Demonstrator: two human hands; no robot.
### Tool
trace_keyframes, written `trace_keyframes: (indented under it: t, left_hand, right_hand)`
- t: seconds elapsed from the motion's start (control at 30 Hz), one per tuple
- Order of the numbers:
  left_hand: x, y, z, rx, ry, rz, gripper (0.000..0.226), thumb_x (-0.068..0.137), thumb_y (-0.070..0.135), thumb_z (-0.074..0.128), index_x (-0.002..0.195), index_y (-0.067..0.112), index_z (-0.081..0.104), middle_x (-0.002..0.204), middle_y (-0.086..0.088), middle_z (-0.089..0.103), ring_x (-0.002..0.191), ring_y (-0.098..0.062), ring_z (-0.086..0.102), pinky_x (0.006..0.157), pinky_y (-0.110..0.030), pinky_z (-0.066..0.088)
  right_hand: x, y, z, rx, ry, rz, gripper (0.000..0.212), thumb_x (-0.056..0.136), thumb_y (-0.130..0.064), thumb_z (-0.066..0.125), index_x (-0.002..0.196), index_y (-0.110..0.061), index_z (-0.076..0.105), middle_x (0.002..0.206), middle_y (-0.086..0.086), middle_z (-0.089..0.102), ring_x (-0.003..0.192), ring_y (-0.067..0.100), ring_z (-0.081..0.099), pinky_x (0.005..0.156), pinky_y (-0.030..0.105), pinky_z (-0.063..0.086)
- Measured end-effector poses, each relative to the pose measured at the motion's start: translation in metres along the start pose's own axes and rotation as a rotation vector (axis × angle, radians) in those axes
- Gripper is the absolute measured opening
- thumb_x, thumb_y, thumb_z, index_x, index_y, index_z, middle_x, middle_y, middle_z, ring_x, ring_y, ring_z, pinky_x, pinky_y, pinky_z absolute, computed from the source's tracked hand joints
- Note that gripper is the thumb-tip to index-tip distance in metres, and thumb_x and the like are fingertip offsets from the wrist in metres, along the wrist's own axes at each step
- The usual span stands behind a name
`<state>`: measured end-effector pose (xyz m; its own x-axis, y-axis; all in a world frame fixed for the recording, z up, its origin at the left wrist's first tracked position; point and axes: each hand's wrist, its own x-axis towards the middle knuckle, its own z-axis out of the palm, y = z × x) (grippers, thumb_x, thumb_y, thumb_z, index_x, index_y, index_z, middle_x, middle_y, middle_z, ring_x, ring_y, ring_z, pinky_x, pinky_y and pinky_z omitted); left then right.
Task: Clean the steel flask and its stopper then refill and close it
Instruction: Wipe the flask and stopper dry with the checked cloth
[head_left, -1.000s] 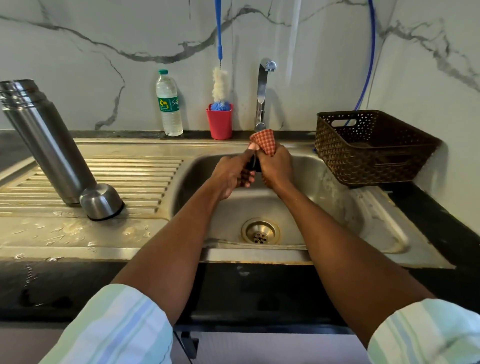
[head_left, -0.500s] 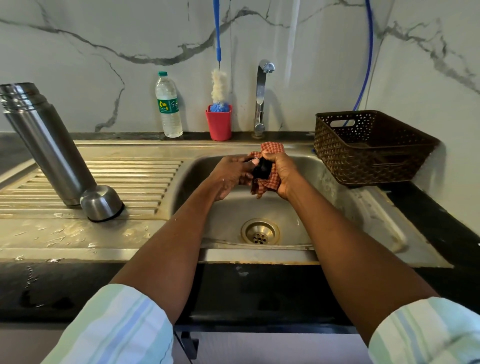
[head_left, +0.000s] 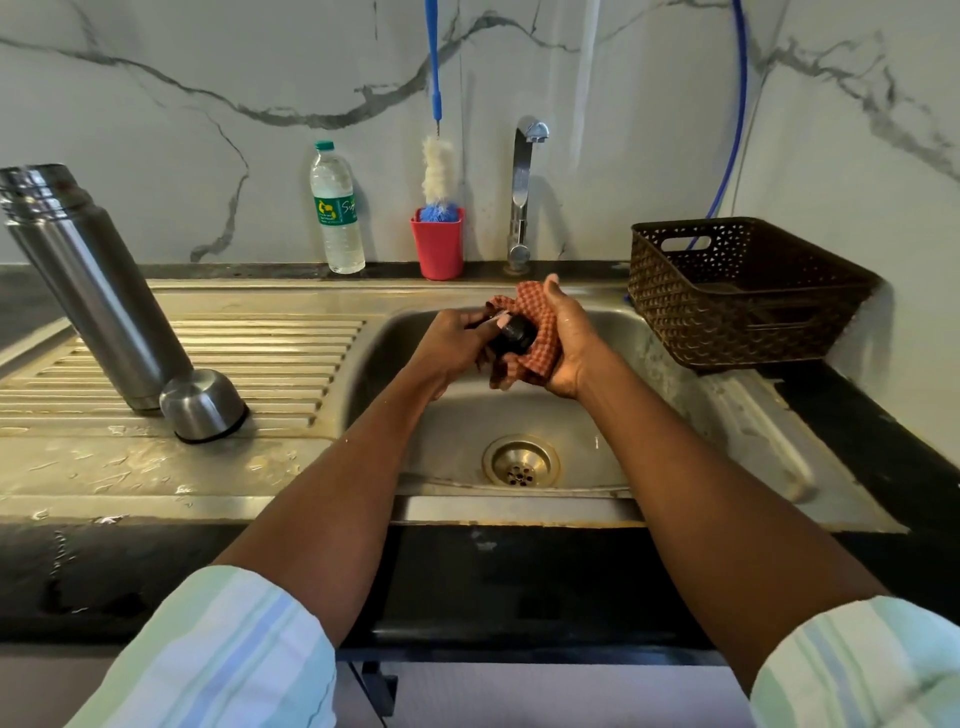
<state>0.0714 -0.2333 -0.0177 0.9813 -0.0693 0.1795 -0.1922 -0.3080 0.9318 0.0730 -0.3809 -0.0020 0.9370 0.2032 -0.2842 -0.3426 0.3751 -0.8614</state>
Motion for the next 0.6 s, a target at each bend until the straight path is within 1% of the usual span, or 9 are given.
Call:
trace_keyframes:
  t: [0.03, 0.1, 0.17, 0.23, 0.33, 0.4, 0.47, 0.53, 0.6]
  left_hand:
    - [0.0, 0.0, 0.002, 0.022, 0.008, 0.04, 0.019, 0.099, 0.024, 0.058, 0.106, 0.013, 0.071, 0.074, 0.004, 0.07, 0.058, 0.001, 0.061, 0.059, -0.014, 0.048]
    - [0.0, 0.0, 0.004, 0.058, 0.013, 0.117, 0.027, 0.098, 0.026, 0.06, 0.117, 0.011, 0.07, 0.087, 0.003, 0.074, 0.068, 0.003, 0.065, 0.067, -0.013, 0.048]
    - [-0.001, -0.001, 0.004, 0.076, 0.004, 0.196, 0.031, 0.095, 0.026, 0.066, 0.122, 0.014, 0.069, 0.099, 0.002, 0.075, 0.084, -0.001, 0.069, 0.075, -0.016, 0.052]
    - [-0.002, -0.001, 0.005, 0.075, 0.016, 0.238, 0.028, 0.09, 0.024, 0.072, 0.117, 0.019, 0.071, 0.098, 0.006, 0.075, 0.09, -0.002, 0.07, 0.078, -0.017, 0.054]
    - [-0.003, 0.0, 0.008, 0.099, 0.1, 0.25, 0.025, 0.083, 0.024, 0.079, 0.107, 0.023, 0.069, 0.09, 0.013, 0.072, 0.083, 0.001, 0.068, 0.075, -0.017, 0.054]
    - [0.001, 0.0, 0.012, 0.099, 0.177, 0.212, 0.03, 0.079, 0.024, 0.082, 0.104, 0.017, 0.066, 0.09, 0.006, 0.07, 0.08, -0.004, 0.067, 0.072, -0.019, 0.056]
    - [0.003, 0.0, 0.014, 0.069, 0.211, 0.14, 0.032, 0.078, 0.021, 0.083, 0.1, 0.014, 0.061, 0.092, -0.002, 0.069, 0.082, -0.012, 0.068, 0.071, -0.023, 0.058]
    - [0.003, 0.004, 0.012, -0.071, 0.165, 0.046, 0.028, 0.08, 0.012, 0.079, 0.097, 0.01, 0.056, 0.096, -0.011, 0.069, 0.088, -0.025, 0.071, 0.077, -0.034, 0.061]
    - [0.002, 0.006, 0.005, -0.258, 0.075, -0.072, 0.026, 0.083, 0.005, 0.074, 0.101, 0.001, 0.056, 0.099, -0.02, 0.07, 0.093, -0.033, 0.072, 0.081, -0.042, 0.061]
  right_hand:
    - [-0.001, -0.002, -0.004, 0.099, -0.007, 0.048, 0.065, 0.093, -0.066, 0.042, 0.112, -0.009, 0.066, 0.104, 0.02, 0.071, 0.095, 0.036, 0.067, 0.086, 0.046, 0.056]
    - [-0.004, -0.004, -0.008, 0.169, 0.005, 0.067, 0.059, 0.096, -0.061, 0.042, 0.109, -0.007, 0.065, 0.101, 0.021, 0.069, 0.095, 0.038, 0.065, 0.094, 0.05, 0.051]
    - [-0.002, -0.004, -0.009, 0.164, 0.032, 0.039, 0.055, 0.097, -0.056, 0.044, 0.11, -0.008, 0.065, 0.102, 0.019, 0.069, 0.096, 0.036, 0.064, 0.092, 0.049, 0.051]
    - [0.002, -0.004, -0.005, 0.13, 0.076, 0.005, 0.054, 0.096, -0.054, 0.046, 0.118, -0.008, 0.065, 0.11, 0.019, 0.069, 0.098, 0.034, 0.064, 0.092, 0.048, 0.051]
    - [0.004, -0.001, 0.004, 0.058, 0.149, -0.106, 0.049, 0.09, -0.048, 0.059, 0.12, -0.01, 0.066, 0.113, 0.016, 0.07, 0.096, 0.031, 0.067, 0.086, 0.046, 0.055]
    - [0.007, 0.003, 0.007, -0.037, 0.241, -0.228, 0.033, 0.082, -0.037, 0.072, 0.105, -0.013, 0.07, 0.101, 0.011, 0.074, 0.094, 0.029, 0.07, 0.08, 0.044, 0.059]
    - [0.009, 0.005, 0.009, -0.197, 0.308, -0.367, 0.021, 0.079, -0.026, 0.077, 0.095, -0.015, 0.07, 0.092, 0.006, 0.074, 0.091, 0.026, 0.071, 0.08, 0.043, 0.06]
    - [0.008, 0.004, 0.011, -0.371, 0.306, -0.481, 0.023, 0.078, -0.023, 0.078, 0.097, -0.014, 0.071, 0.089, 0.004, 0.074, 0.085, 0.022, 0.071, 0.078, 0.04, 0.06]
    - [0.003, 0.002, 0.013, -0.537, 0.283, -0.537, 0.028, 0.078, -0.024, 0.079, 0.102, -0.013, 0.07, 0.09, 0.002, 0.073, 0.082, 0.016, 0.069, 0.072, 0.031, 0.059]
